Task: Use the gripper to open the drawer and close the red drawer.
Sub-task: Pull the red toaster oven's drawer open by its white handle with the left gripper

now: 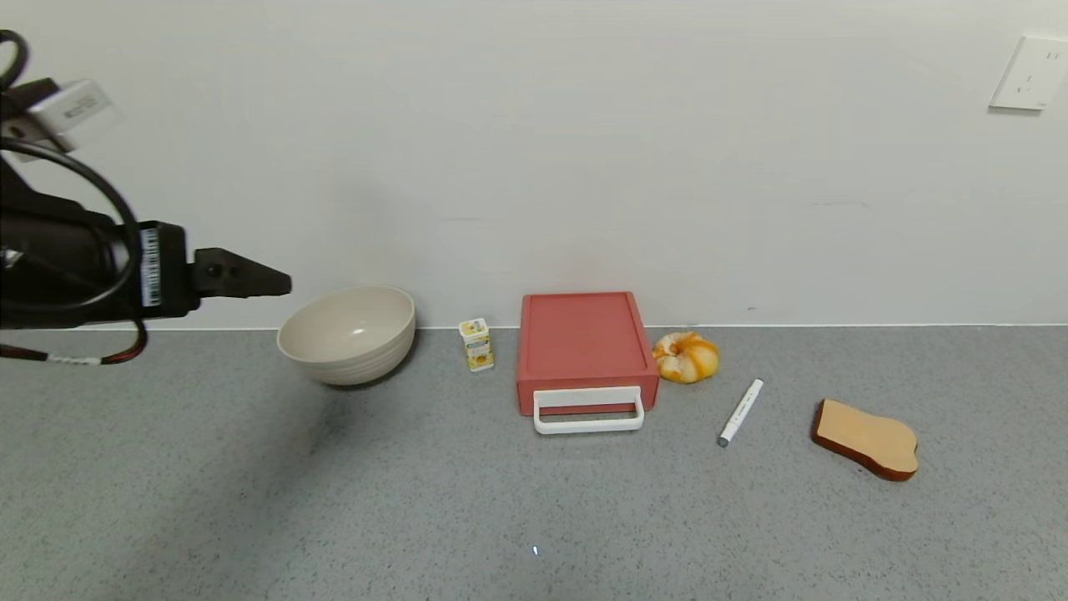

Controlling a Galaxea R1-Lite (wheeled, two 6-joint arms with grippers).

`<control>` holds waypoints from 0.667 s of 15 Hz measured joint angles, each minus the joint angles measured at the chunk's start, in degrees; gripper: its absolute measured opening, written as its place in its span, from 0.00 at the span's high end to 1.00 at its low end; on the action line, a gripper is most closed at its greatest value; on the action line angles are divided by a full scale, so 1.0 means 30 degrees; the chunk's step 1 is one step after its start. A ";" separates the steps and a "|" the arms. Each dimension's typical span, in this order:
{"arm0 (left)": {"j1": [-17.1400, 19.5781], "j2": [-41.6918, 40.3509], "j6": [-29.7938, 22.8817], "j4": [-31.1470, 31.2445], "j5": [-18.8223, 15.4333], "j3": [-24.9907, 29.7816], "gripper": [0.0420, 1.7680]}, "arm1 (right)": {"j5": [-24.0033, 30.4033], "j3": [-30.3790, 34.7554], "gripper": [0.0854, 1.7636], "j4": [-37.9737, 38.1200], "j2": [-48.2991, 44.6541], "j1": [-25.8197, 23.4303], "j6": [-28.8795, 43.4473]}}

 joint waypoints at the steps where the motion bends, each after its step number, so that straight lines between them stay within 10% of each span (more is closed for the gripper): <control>1: -0.0662 0.0992 -0.0475 0.0455 0.0041 -0.0837 0.03 | 0.0000 0.0000 0.03 0.0000 0.0000 0.0000 -0.0008; 10: -0.6396 0.7993 -0.4076 0.2560 0.0398 -0.5681 0.03 | 0.0008 0.0000 0.03 0.0000 0.0000 0.0000 -0.0024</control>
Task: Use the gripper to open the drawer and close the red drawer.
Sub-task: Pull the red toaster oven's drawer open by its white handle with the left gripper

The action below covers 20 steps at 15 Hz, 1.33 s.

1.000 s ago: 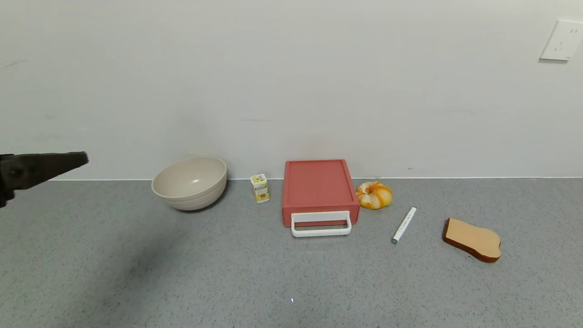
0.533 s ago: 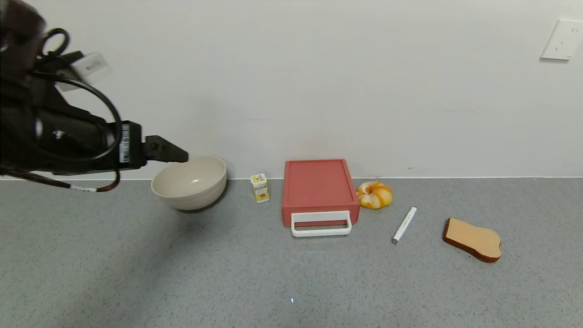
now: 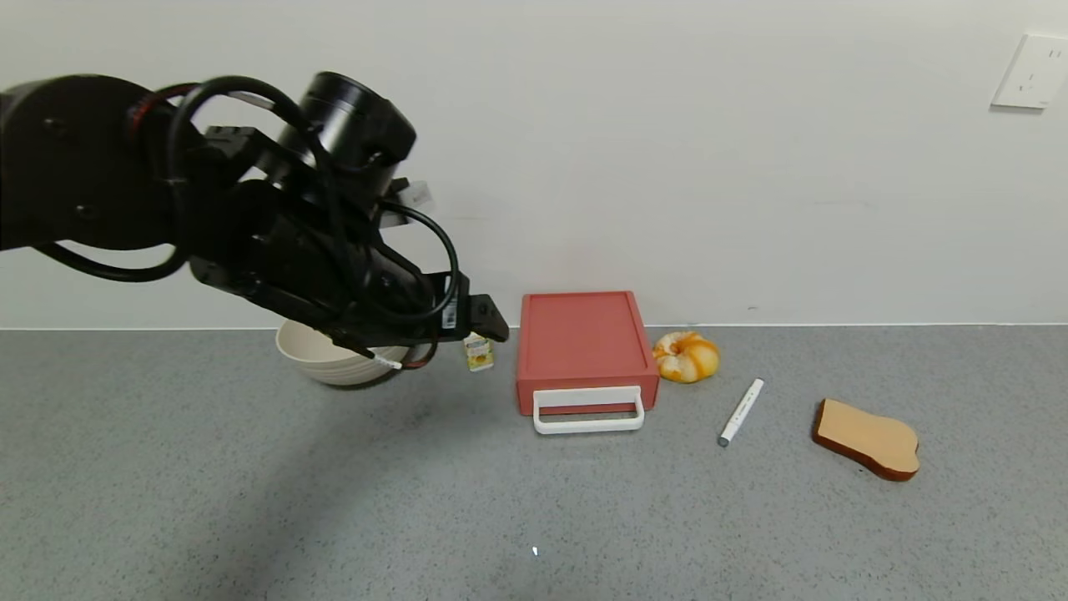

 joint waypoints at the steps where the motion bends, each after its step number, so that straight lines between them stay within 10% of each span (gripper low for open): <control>1: -0.0532 0.0524 -0.0102 -0.0024 0.0126 -0.0110 0.03 | -0.0008 0.0000 0.03 0.0000 0.0000 0.0000 0.0016; 9: -0.3604 0.4750 -0.0150 -0.0240 0.0983 -0.1341 0.03 | 0.0000 0.0000 0.03 0.0000 0.0000 0.0000 0.0008; 20: -0.3738 0.8647 -0.0565 -0.4868 0.0264 -0.3214 0.03 | 0.0000 0.0000 0.03 0.0000 0.0000 0.0000 0.0016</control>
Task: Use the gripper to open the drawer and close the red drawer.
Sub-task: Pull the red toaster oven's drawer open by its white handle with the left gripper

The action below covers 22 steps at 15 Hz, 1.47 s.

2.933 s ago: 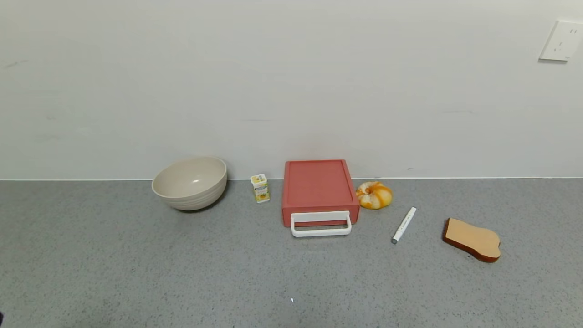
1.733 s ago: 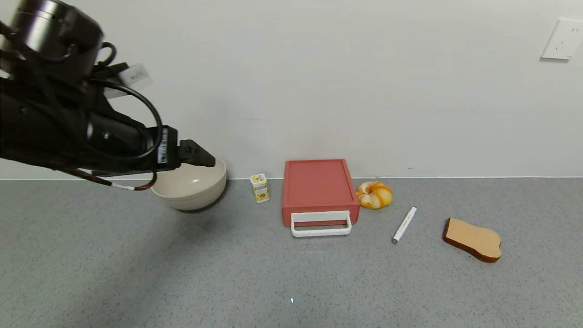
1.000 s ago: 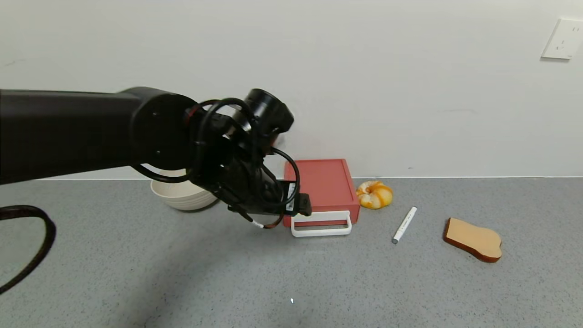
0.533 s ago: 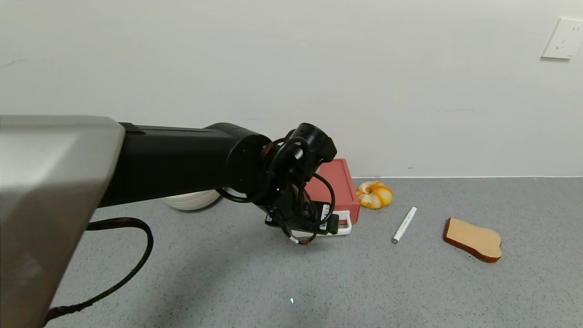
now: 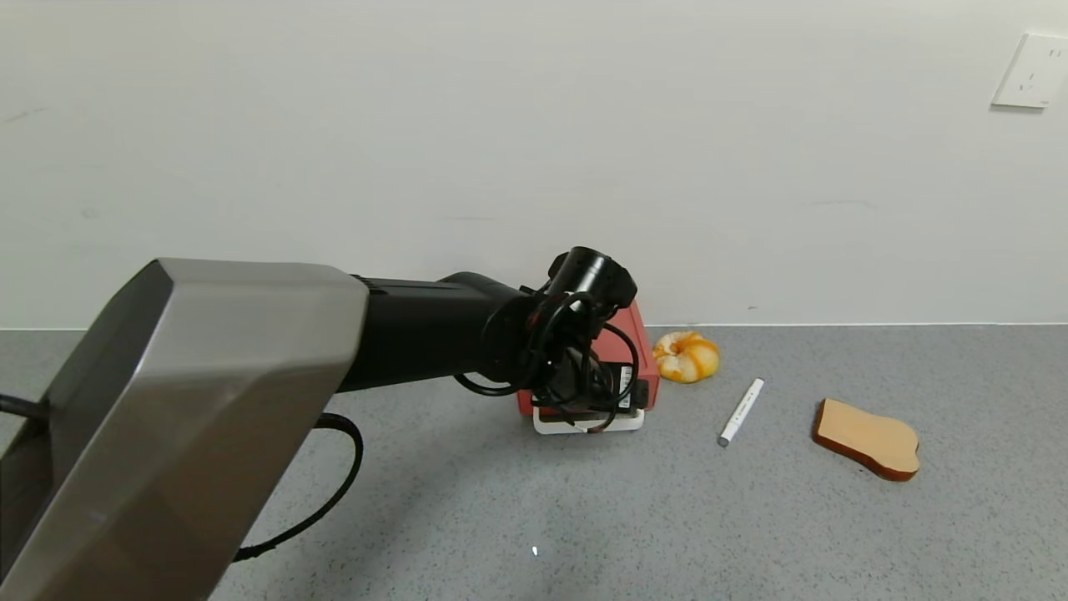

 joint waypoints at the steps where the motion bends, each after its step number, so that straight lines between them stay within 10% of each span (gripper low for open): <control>1: 0.0016 0.0191 -0.0016 -0.0037 -0.0256 0.0000 0.03 | 0.0000 0.0000 0.03 0.0000 0.0000 0.0000 0.0000; 22: 0.0634 0.1910 -0.0016 -0.2178 -0.1979 0.0008 0.03 | -0.0008 0.0000 0.03 0.0000 0.0000 0.0000 -0.0008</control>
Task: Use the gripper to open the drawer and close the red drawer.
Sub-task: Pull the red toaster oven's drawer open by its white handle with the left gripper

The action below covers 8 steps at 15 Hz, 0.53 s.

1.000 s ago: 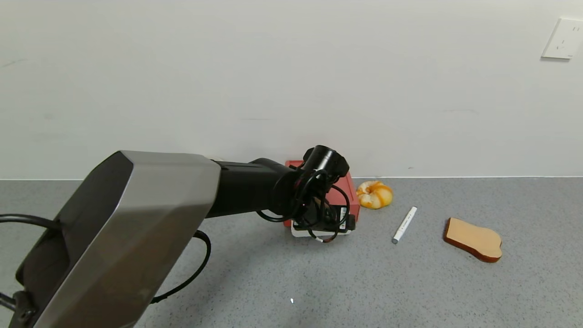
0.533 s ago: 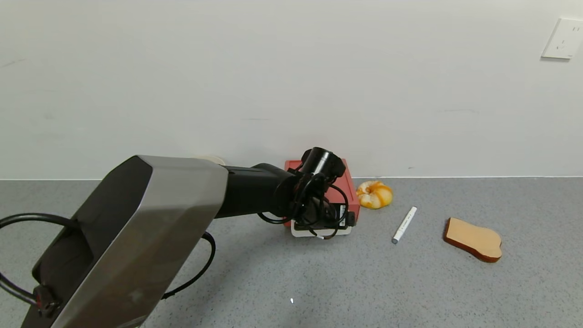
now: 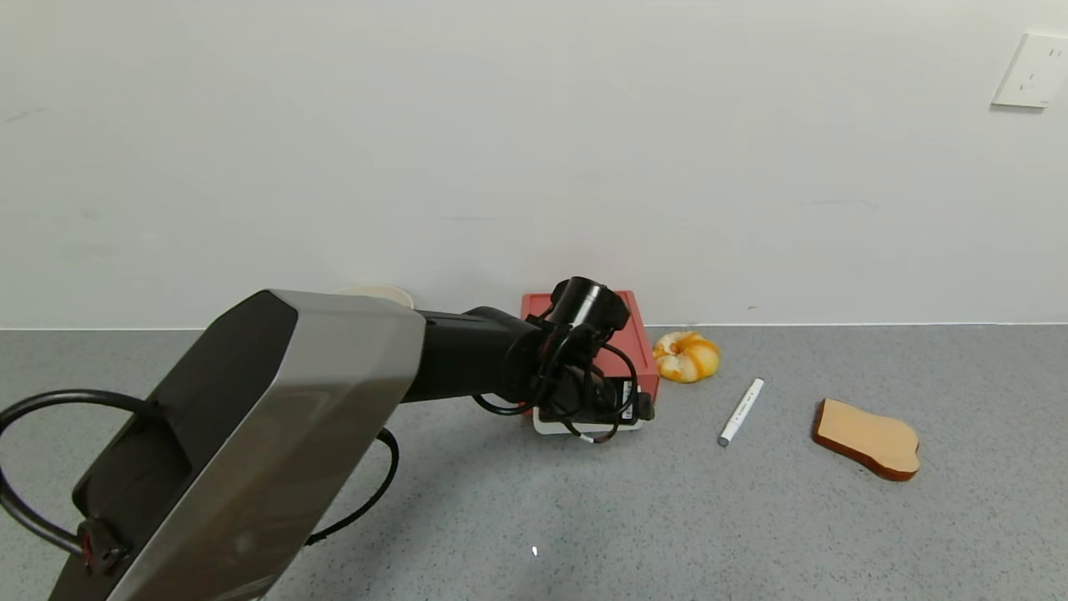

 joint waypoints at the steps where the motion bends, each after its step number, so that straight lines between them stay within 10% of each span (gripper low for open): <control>1: 0.0033 0.0028 -0.0028 0.0045 0.0000 -0.0016 0.03 | 0.0000 0.0000 0.03 0.0000 0.0000 0.0000 0.0000; 8: 0.0037 0.0037 -0.1048 0.2849 -0.0955 -0.0866 0.03 | 0.0008 0.0000 0.03 0.0000 0.0000 -0.0008 0.0008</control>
